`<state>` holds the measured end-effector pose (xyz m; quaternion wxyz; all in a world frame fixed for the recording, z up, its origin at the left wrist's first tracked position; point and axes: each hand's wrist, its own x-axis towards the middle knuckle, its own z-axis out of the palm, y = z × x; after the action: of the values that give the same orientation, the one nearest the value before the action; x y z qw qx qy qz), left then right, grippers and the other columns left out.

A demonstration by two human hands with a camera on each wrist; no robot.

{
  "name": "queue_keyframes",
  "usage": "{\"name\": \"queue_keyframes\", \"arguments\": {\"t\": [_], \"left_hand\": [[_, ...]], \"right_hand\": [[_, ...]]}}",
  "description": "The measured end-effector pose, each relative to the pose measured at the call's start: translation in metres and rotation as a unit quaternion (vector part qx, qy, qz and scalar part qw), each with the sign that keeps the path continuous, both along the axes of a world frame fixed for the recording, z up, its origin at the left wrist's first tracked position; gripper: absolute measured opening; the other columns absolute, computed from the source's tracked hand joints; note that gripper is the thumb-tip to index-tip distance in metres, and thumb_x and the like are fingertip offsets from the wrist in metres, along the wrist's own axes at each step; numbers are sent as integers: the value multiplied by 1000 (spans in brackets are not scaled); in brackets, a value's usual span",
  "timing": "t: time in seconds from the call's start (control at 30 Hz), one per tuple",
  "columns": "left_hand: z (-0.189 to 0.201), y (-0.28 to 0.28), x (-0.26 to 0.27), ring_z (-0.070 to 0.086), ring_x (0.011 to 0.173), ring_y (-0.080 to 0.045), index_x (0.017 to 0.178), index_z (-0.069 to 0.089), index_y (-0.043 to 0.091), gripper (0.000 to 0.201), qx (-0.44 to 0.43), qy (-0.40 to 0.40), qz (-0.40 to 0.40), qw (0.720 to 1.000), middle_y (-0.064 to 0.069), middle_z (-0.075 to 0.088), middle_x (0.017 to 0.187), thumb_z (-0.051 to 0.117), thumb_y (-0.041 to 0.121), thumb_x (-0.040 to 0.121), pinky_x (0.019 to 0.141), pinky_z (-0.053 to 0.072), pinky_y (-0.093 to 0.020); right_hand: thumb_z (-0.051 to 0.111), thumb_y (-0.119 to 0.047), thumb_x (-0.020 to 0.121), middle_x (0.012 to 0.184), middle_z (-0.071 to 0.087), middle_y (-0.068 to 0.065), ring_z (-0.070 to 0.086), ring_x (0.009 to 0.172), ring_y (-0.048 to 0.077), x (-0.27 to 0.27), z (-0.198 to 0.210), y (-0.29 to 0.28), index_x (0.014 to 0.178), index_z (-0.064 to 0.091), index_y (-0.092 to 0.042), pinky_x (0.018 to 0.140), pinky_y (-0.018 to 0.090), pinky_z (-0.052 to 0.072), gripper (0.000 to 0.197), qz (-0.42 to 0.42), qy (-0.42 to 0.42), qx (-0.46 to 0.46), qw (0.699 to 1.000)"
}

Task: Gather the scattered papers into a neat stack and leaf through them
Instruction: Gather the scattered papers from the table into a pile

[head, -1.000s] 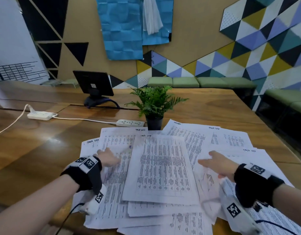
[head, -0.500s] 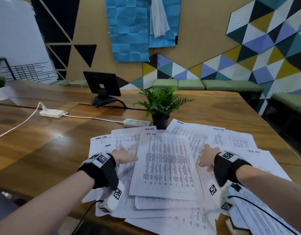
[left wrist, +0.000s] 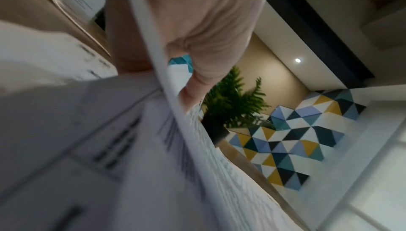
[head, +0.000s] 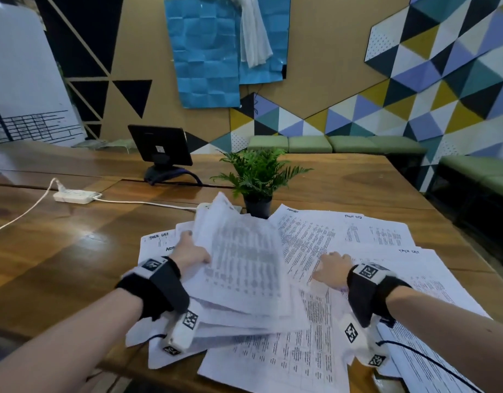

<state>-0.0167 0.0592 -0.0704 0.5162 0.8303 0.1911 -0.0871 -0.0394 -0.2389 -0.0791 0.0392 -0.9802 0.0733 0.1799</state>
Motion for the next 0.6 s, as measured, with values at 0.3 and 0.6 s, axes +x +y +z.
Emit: {"name": "queue_keyframes", "arguments": {"t": [0.3, 0.6], "left_hand": [[-9, 21, -5, 18, 144, -40, 153, 8, 10, 85, 183, 113, -2, 977, -23, 4, 158, 61, 13, 87, 113, 29, -41], [-14, -1, 8, 12, 146, -43, 154, 6, 20, 109, 224, 132, -56, 964, -22, -9, 157, 78, 20, 73, 116, 23, -47]], "right_hand": [[53, -18, 92, 158, 20, 9, 25, 144, 23, -16, -3, -2, 146, 33, -11, 111, 27, 26, 58, 51, 20, 164, 985], [47, -49, 89, 156, 15, 16, 15, 144, 37, -32, -21, 10, 150, 16, -29, 114, 52, 25, 71, 101, -13, 93, 990]]}}
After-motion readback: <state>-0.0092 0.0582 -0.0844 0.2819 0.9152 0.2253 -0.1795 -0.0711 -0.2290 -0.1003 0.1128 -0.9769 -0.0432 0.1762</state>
